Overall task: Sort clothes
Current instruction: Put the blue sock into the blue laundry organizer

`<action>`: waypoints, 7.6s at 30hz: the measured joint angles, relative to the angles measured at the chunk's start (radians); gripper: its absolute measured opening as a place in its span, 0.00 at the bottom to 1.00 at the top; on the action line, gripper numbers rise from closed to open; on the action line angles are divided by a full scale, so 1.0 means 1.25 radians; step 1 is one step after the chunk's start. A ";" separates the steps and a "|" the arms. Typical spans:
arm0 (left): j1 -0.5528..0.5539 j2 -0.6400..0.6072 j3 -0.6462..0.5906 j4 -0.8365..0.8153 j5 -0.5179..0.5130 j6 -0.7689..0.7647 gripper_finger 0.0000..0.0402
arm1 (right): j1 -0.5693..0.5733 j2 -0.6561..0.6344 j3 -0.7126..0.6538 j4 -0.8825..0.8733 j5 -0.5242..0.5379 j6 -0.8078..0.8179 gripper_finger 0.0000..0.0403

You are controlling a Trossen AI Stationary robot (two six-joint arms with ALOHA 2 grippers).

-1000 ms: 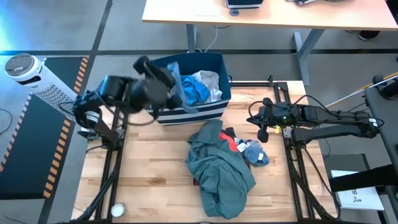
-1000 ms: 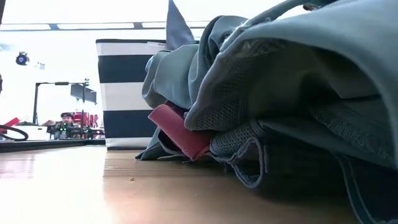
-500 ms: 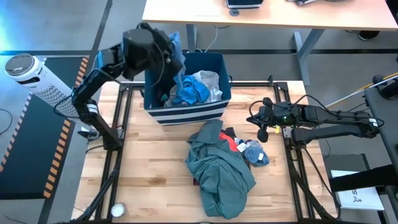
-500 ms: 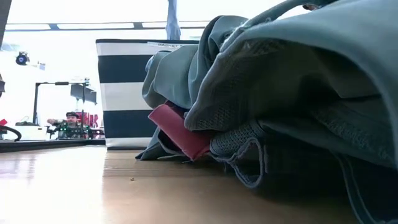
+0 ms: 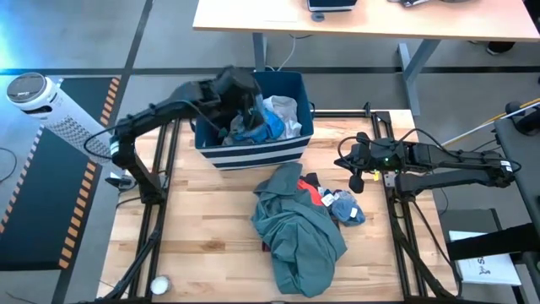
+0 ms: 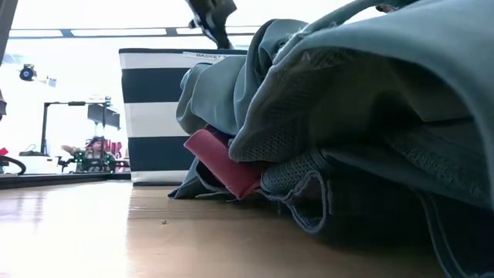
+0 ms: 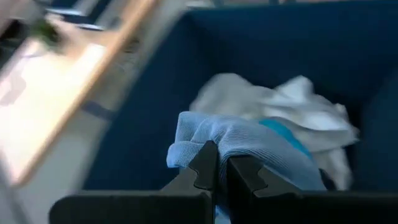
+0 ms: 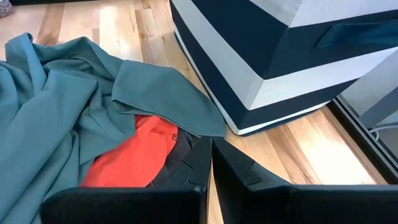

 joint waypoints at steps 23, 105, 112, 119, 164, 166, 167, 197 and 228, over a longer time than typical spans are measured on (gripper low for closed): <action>0.107 -0.003 -0.275 0.346 0.244 -0.071 0.23 | 0.000 0.001 0.000 0.001 -0.002 0.013 0.00; -0.349 -0.954 -1.235 0.920 -0.117 0.022 0.00 | 0.534 0.289 -0.066 -0.149 0.106 0.557 0.56; -0.350 -1.090 -1.295 0.872 -0.004 0.000 0.00 | 0.534 0.258 -0.066 -0.149 0.106 0.566 0.56; -0.350 -1.143 -1.301 0.774 0.207 -0.094 0.00 | 0.534 0.279 -0.066 -0.149 0.106 0.570 0.56; -0.350 -1.159 -1.300 0.847 0.211 -0.037 0.00 | 0.531 0.391 0.603 -0.372 0.405 0.180 0.00; -0.350 -1.159 -1.300 0.848 0.211 -0.037 0.00 | 0.525 0.391 0.650 -0.346 0.460 0.122 0.00; -0.350 -1.159 -1.300 0.850 0.211 -0.036 0.00 | 0.521 0.390 0.666 -0.312 0.494 0.088 0.00; -0.350 -1.126 -1.300 0.883 0.210 -0.006 0.00 | -0.061 0.682 0.972 0.328 0.160 -0.437 0.00; -0.350 -1.128 -1.300 0.883 0.210 0.003 0.00 | -0.220 1.102 1.321 -0.370 0.102 -0.309 0.16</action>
